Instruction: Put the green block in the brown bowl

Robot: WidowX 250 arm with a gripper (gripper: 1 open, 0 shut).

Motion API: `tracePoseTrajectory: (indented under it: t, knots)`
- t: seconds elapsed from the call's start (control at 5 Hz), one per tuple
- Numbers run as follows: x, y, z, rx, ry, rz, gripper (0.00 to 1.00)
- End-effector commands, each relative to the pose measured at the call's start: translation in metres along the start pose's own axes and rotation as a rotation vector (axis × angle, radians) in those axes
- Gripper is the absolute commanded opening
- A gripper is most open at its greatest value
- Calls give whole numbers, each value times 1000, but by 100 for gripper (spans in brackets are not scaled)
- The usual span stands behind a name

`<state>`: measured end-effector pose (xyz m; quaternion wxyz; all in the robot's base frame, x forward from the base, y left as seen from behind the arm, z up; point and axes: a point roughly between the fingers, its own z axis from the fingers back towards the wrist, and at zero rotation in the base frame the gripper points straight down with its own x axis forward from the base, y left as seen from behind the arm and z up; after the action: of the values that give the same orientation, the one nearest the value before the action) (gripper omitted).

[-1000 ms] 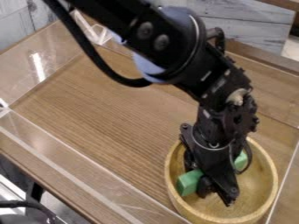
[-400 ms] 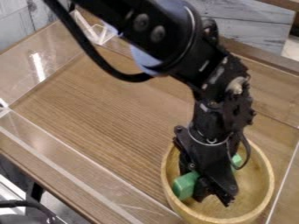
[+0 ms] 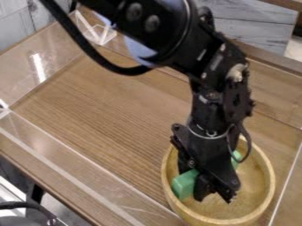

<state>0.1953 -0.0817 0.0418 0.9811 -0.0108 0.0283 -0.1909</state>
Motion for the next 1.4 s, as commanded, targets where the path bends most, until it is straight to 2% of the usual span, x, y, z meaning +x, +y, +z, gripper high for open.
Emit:
tracePoseTrajectory:
  t: [0.0, 0.2, 1.2]
  knots:
    - [9, 3, 18, -16, -49, 25, 0]
    - [8, 4, 20, -29, -36, 40, 0]
    - [10, 9, 15, -97, -20, 87, 0]
